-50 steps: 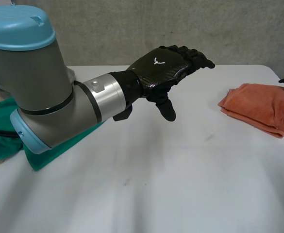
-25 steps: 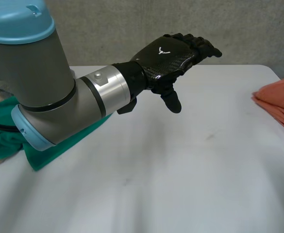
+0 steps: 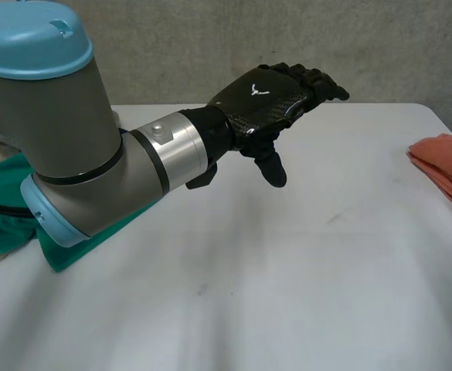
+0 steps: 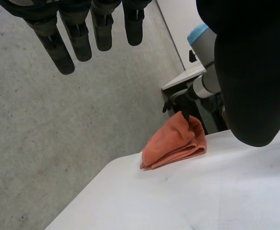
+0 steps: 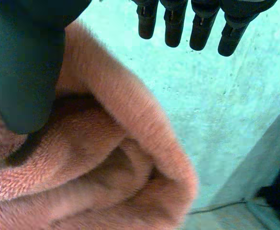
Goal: Fold the laundry.
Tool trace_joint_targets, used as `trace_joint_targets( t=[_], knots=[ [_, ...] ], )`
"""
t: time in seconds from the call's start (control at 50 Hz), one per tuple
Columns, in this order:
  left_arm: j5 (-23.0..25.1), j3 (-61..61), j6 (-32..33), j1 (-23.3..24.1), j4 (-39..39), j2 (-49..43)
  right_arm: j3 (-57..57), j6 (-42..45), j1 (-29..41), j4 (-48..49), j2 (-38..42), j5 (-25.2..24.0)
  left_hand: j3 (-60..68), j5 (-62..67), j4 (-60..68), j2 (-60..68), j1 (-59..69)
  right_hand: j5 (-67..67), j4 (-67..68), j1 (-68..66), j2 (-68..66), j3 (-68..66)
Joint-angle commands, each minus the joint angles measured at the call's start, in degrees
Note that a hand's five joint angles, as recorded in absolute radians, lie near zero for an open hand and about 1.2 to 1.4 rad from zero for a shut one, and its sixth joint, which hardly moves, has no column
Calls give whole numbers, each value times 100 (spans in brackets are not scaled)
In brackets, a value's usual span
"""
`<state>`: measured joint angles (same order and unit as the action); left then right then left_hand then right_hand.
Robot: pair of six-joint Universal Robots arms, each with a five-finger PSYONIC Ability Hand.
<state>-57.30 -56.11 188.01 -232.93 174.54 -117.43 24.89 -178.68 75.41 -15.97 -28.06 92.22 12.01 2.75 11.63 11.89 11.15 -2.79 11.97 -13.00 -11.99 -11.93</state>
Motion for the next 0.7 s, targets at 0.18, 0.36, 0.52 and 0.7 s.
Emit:
trace_joint_targets(
  t=[0.18, 0.36, 0.52, 0.7],
  knots=[
    [-579, 266, -176, -42, 344, 202, 1701, 2997, 140, 2324, -1913, 464, -112, -186, -74, -101, -26, 279, -197, 300, 199, 193],
    [-2697, 566, -458, -1112, 775, 528, 4725, 3085, 1634, 4883, -3679, -1837, -79, -152, -41, -67, 7, 279, -197, 300, 199, 193],
    [-3208, 504, 1174, -2687, 283, -156, 6010, 3120, 2539, 3893, -4164, -2912, -146, -220, -108, -134, -60, 279, -197, 300, 199, 193],
    [-2753, 749, 2627, -3618, 1072, -2010, 6063, 3629, 2979, 2221, -3874, -2254, -180, -253, -142, -168, -94, 279, -197, 300, 199, 193]
  ],
)
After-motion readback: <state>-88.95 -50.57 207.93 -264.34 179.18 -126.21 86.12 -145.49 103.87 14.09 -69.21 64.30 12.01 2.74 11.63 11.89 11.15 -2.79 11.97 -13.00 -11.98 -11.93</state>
